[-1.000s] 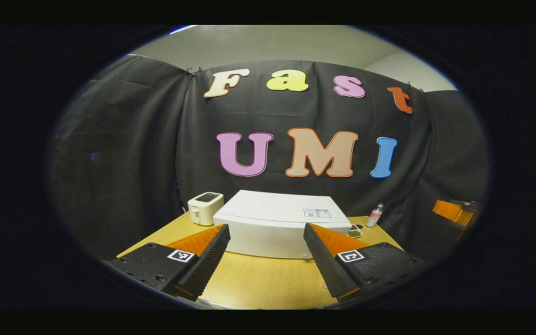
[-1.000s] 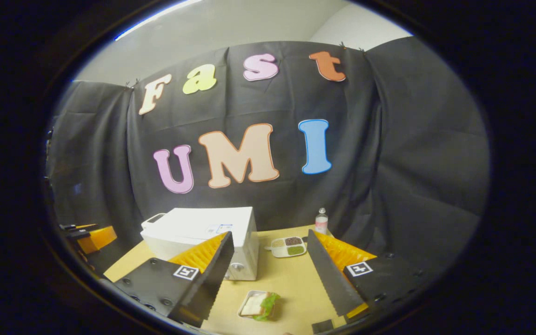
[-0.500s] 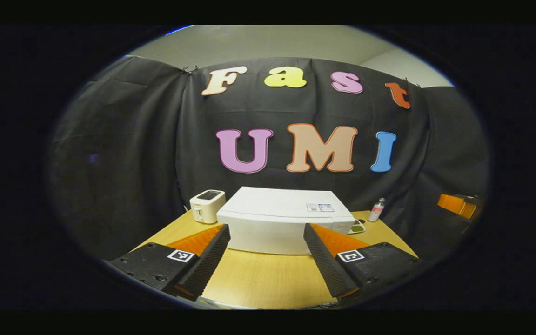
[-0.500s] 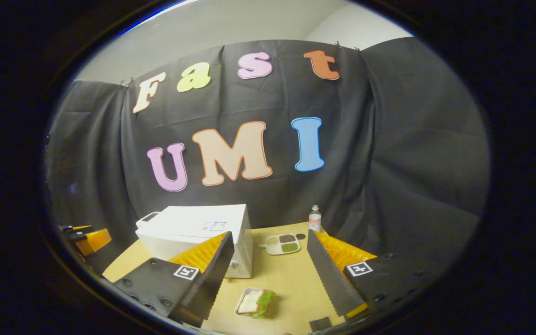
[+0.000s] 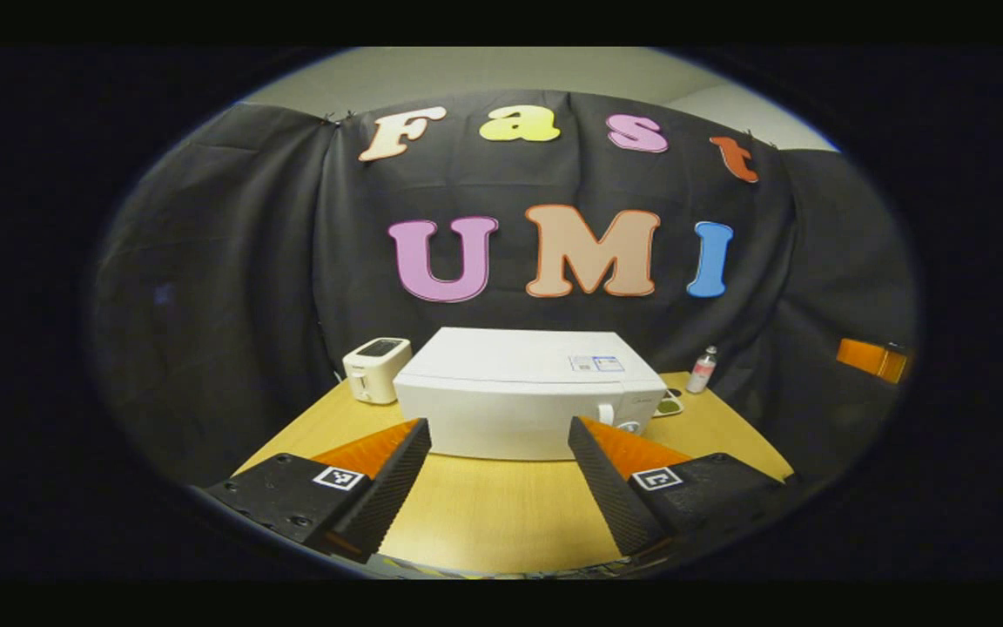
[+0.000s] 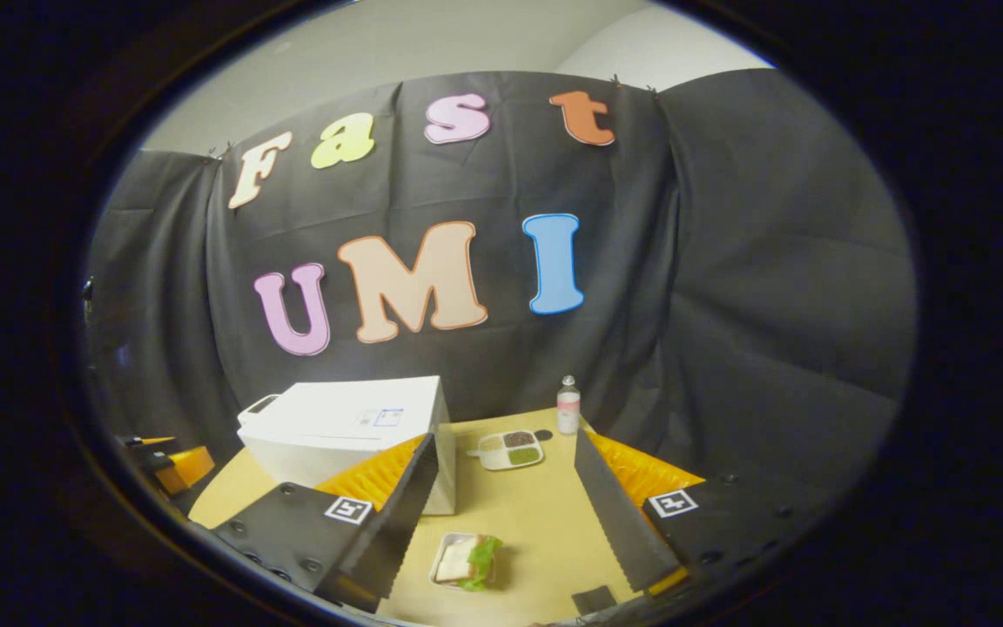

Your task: Open the microwave oven with the left hand, put the food in, and close the microwave oven.

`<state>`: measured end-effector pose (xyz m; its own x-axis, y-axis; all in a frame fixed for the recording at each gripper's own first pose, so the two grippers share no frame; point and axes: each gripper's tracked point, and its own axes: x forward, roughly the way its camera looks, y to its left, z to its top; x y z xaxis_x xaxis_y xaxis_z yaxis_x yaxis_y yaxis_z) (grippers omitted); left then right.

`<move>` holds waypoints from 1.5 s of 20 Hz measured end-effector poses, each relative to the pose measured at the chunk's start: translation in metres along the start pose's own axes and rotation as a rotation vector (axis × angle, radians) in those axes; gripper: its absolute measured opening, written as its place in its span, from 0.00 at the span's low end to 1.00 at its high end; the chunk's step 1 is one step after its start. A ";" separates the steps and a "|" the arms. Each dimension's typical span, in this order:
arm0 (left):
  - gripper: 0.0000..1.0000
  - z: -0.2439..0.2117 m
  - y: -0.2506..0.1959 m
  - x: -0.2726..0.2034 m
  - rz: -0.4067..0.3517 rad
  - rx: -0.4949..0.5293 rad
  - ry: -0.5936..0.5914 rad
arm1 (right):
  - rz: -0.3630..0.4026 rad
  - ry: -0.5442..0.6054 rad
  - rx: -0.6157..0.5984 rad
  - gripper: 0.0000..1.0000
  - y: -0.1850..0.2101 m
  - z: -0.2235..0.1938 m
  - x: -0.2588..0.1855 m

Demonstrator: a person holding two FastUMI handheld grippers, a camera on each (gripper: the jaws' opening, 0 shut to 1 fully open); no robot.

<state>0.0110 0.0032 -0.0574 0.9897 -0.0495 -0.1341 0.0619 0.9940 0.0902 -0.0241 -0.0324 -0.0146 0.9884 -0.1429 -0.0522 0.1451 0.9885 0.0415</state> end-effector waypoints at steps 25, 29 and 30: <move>0.96 -0.119 -0.121 0.124 -0.281 0.108 0.298 | -0.219 0.061 0.053 0.99 -0.069 -0.030 -0.011; 0.97 -0.133 -0.128 0.149 -0.281 0.101 0.330 | -0.241 0.065 0.056 0.99 -0.077 -0.032 -0.010; 0.96 -0.137 -0.130 0.156 -0.279 0.101 0.340 | -0.245 0.068 0.057 0.99 -0.078 -0.033 -0.010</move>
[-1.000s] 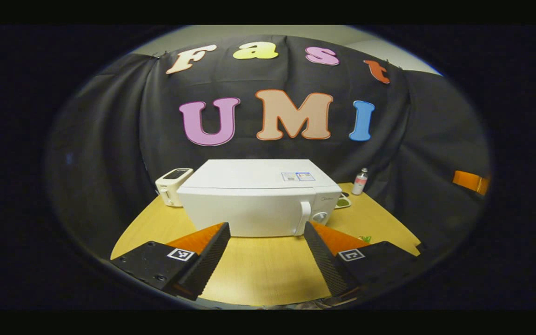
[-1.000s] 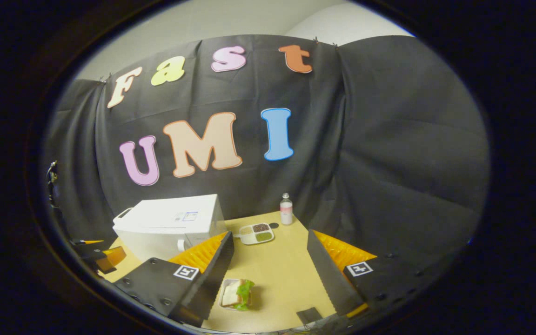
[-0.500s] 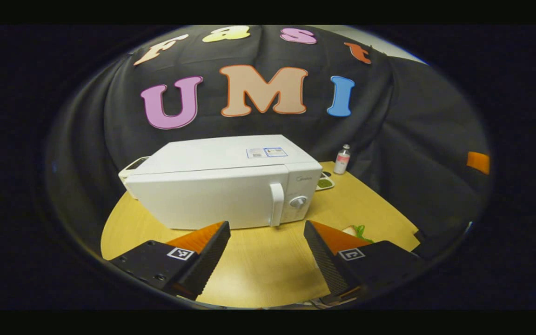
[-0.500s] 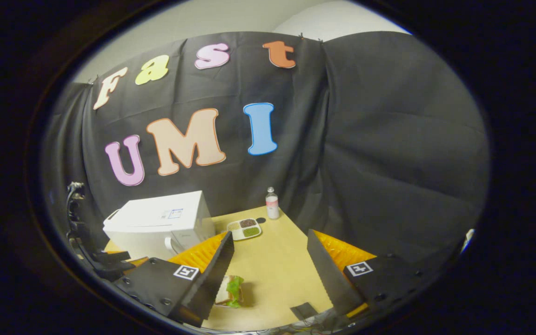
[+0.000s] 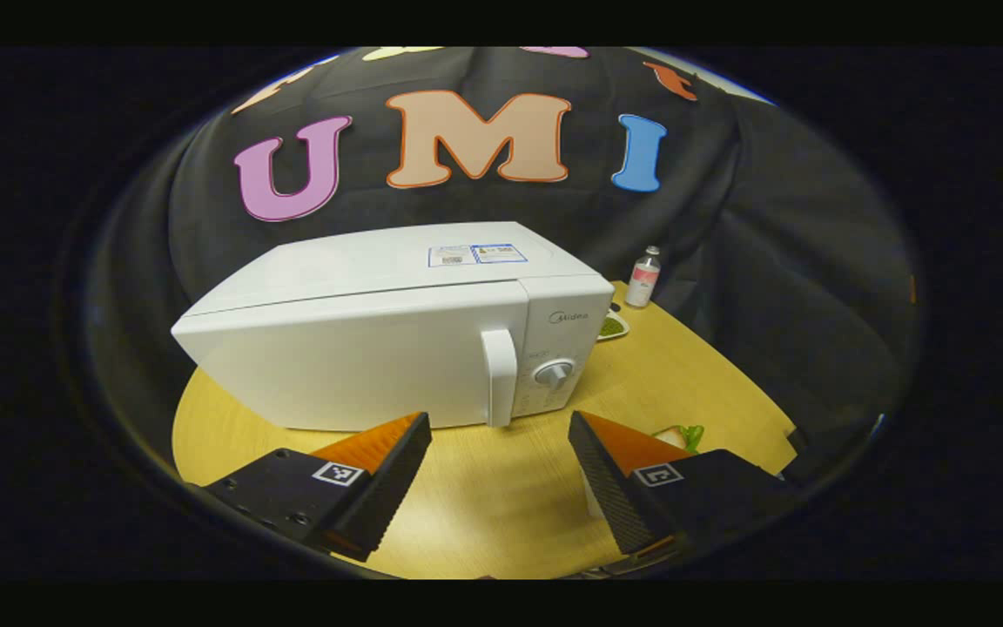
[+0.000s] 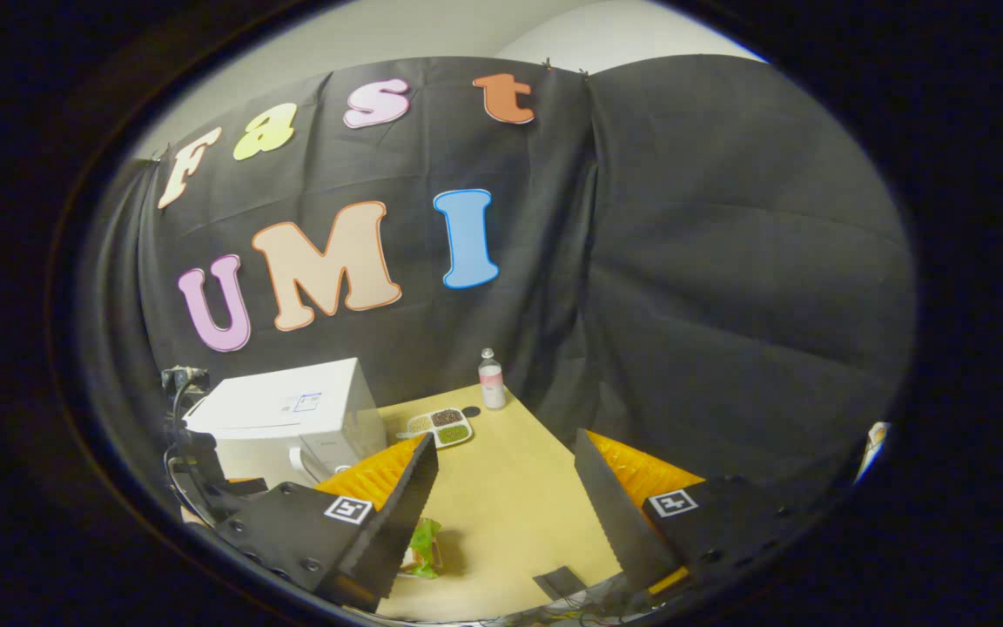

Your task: Open the microwave oven with the left hand, put the food in, and close the microwave oven.

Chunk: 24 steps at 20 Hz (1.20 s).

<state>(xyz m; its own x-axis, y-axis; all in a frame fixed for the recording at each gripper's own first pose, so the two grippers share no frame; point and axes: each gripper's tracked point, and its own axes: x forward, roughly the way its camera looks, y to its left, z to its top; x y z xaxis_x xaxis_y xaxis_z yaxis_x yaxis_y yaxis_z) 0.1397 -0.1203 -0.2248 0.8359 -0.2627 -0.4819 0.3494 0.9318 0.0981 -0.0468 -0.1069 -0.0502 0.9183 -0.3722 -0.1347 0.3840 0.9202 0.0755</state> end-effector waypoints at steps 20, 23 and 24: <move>0.77 -0.023 0.005 0.090 0.031 0.007 0.094 | -0.092 0.032 -0.002 0.99 -0.030 -0.013 -0.005; 0.62 -0.021 0.005 0.098 0.020 -0.005 0.085 | -0.103 0.031 -0.003 0.99 -0.034 -0.013 -0.006; 0.53 -0.021 0.006 0.099 0.027 0.000 0.084 | -0.105 0.032 -0.003 0.99 -0.035 -0.014 -0.006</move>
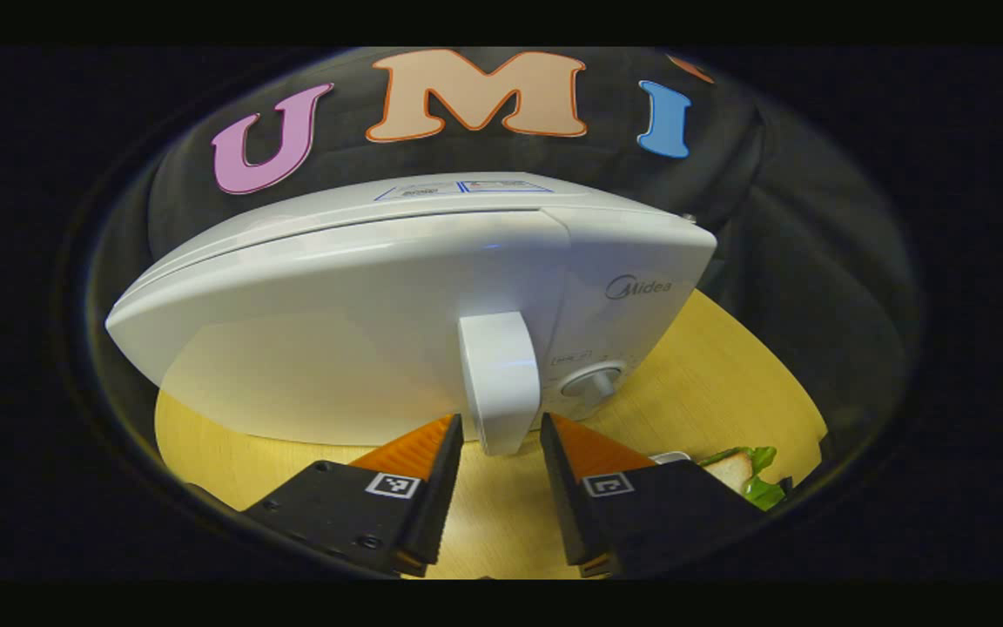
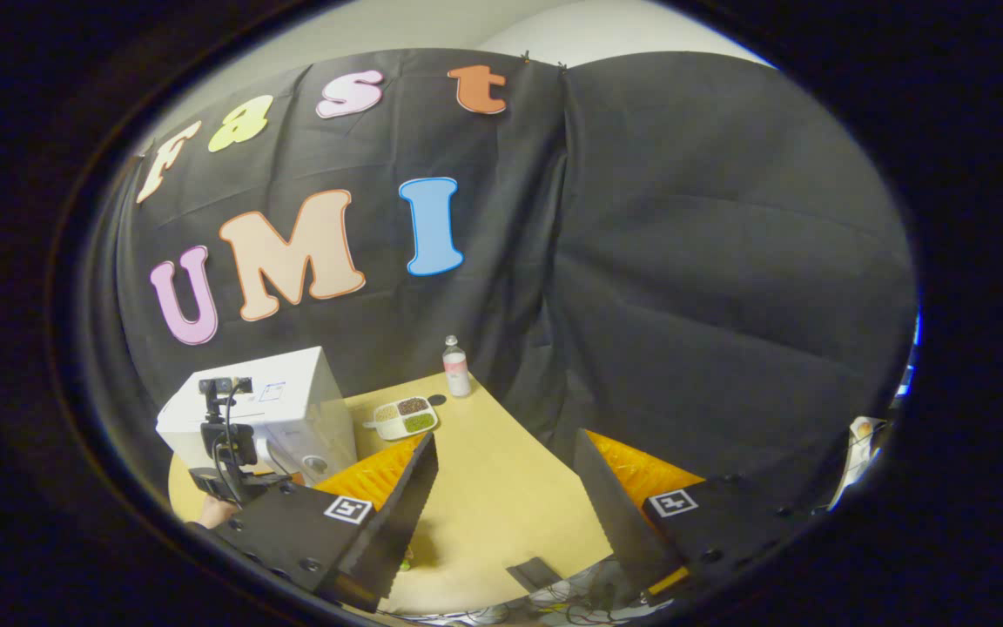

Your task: Open the microwave oven with the left hand, put the food in, and close the microwave oven.

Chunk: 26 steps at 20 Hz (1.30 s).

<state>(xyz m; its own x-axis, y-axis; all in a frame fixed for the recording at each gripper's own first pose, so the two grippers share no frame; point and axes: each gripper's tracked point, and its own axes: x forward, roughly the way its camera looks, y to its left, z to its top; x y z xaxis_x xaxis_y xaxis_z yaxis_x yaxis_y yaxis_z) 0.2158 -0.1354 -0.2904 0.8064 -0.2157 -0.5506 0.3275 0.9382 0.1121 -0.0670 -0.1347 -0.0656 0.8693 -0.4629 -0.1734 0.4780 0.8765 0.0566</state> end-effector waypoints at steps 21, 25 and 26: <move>0.06 0.000 -0.001 0.002 0.020 -0.120 -0.075 | 0.055 0.063 -0.008 0.92 -0.002 -0.034 -0.008; 0.05 -0.001 -0.001 0.003 0.021 -0.130 -0.081 | 0.081 0.094 -0.017 0.92 -0.007 -0.042 -0.005; 0.05 0.001 -0.001 0.003 0.026 -0.135 -0.087 | 0.092 0.097 -0.016 0.92 -0.007 -0.042 -0.005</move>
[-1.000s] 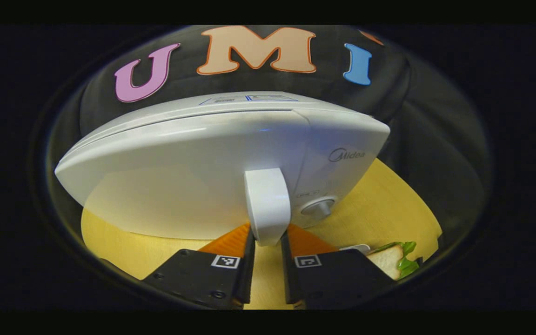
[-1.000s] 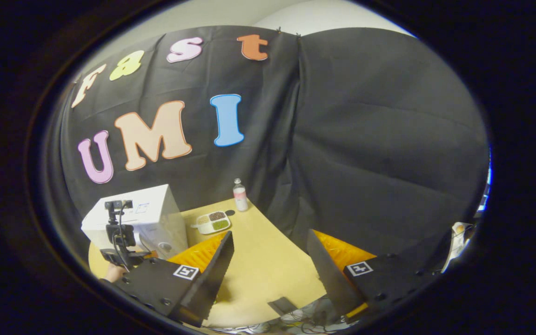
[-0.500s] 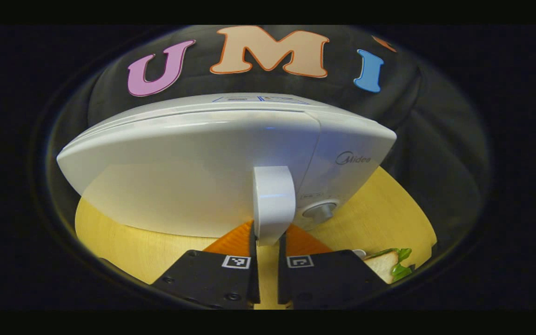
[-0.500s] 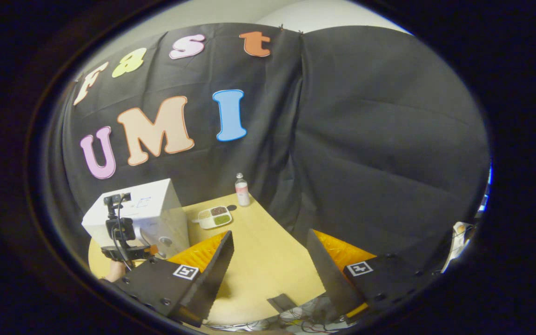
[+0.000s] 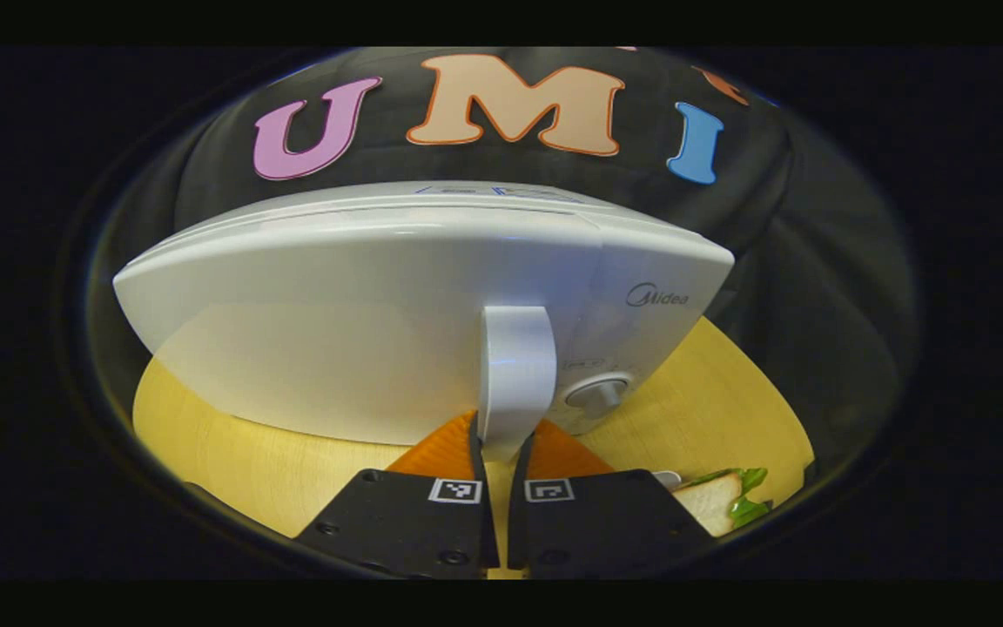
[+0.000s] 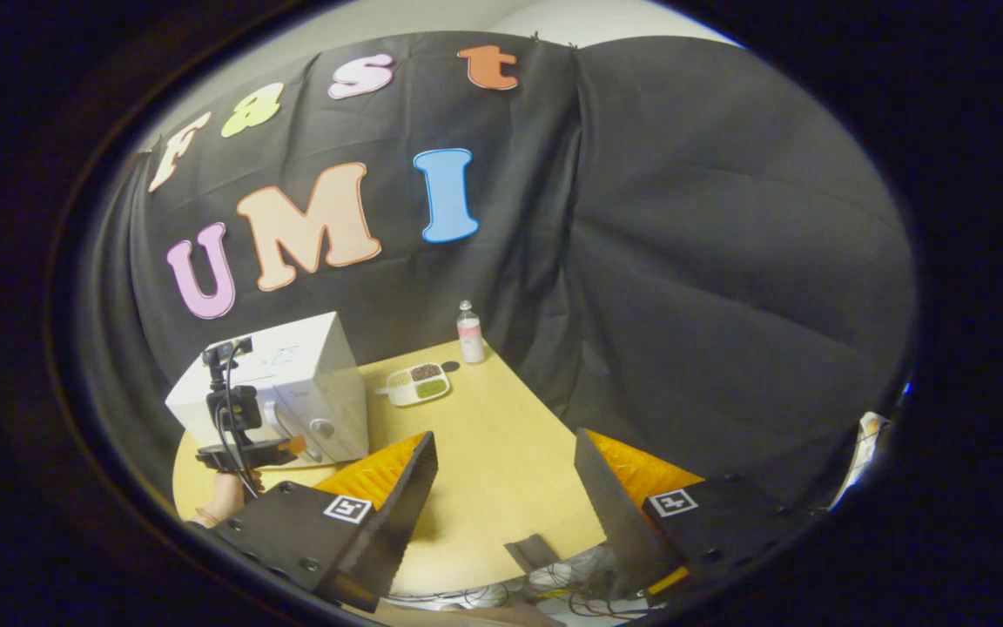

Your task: Open the microwave oven with the left hand, put the food in, and close the microwave oven.

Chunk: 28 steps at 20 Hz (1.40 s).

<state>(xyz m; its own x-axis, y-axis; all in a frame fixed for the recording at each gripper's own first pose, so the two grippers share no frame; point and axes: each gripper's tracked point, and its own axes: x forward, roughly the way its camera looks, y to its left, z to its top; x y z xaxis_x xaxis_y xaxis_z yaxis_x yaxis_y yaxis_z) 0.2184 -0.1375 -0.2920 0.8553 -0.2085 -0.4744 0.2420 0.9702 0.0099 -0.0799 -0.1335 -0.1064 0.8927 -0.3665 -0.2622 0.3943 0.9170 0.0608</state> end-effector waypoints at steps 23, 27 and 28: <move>0.04 -0.048 0.014 -0.069 0.124 -0.108 -0.024 | 0.119 0.016 0.026 0.99 -0.045 0.012 0.059; 0.05 -0.060 0.023 -0.089 0.161 -0.063 -0.017 | 0.151 0.026 -0.001 0.99 -0.037 0.010 0.060; 0.15 -0.062 0.026 -0.093 0.168 -0.079 -0.021 | 0.163 0.028 0.000 0.99 -0.033 0.009 0.060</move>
<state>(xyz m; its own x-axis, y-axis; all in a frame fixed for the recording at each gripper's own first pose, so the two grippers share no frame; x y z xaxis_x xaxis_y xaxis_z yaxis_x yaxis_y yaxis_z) 0.1170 -0.0857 -0.3021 0.8902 -0.0447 -0.4534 0.0593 0.9981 0.0179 -0.0378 -0.1873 -0.1157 0.9384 -0.2080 -0.2759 0.2445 0.9640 0.1047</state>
